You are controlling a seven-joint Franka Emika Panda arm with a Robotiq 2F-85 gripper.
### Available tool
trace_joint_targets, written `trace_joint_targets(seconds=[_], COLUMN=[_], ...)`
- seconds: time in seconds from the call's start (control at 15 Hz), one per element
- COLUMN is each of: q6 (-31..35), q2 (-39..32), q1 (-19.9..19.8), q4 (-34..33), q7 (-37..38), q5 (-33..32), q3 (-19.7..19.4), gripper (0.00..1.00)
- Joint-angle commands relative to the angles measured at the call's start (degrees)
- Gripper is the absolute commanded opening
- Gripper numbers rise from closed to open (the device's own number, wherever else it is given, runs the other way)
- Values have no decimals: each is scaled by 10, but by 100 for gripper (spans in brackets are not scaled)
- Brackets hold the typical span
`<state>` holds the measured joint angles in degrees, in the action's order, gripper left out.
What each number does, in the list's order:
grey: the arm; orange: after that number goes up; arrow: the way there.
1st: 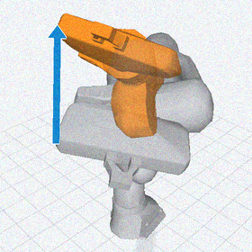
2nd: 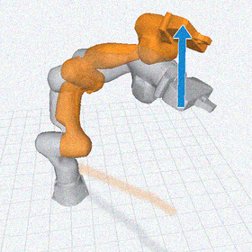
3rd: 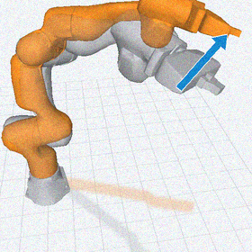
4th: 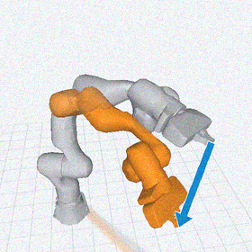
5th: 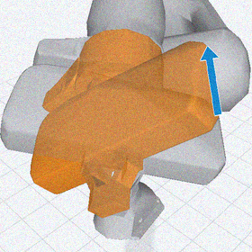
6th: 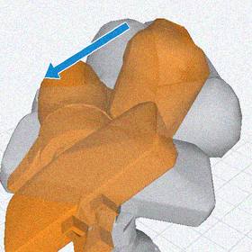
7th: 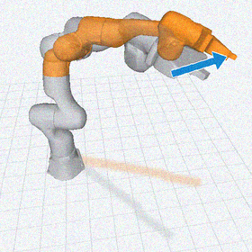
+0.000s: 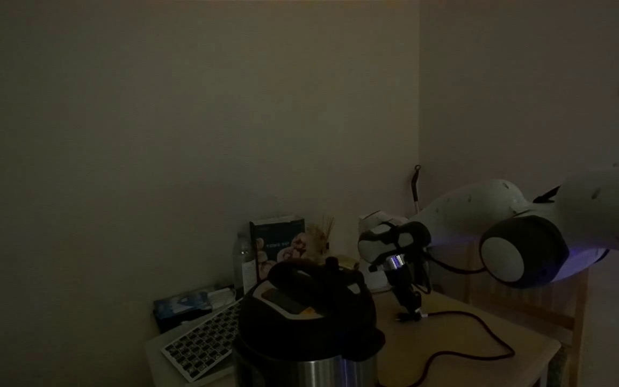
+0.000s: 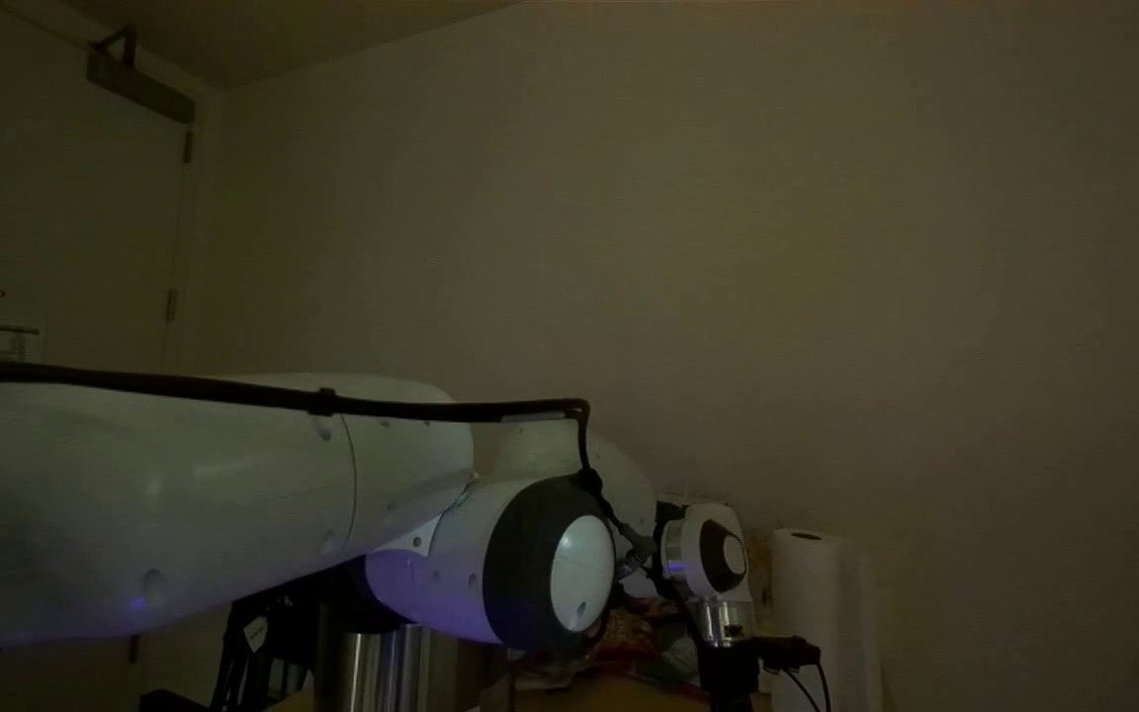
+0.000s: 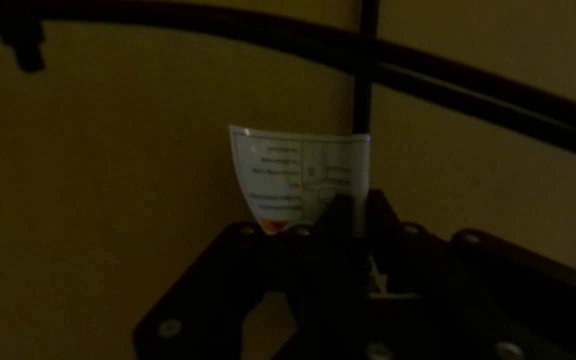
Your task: Put the cable across the object
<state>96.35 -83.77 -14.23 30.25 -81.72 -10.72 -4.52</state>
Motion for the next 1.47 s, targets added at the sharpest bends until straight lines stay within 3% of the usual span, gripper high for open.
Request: trace_joint_targets(seconds=[0.0,0.27,0.67,1.2,1.27,1.33,1.4], q6=[2,-24,-66,-51,-46,-46,-46], q2=[-7,-2,0,68,55,60,59], q1=[-23,-27,36,137,128,135,137], q4=[-5,-20,-124,-110,-110,-110,-109], q7=[-15,14,118,258,225,230,230], q5=[23,37,4,-43,-33,-33,-33], q3=[15,16,-23,-71,-58,-60,-60], gripper=[3,3,3,3,3,13,13])
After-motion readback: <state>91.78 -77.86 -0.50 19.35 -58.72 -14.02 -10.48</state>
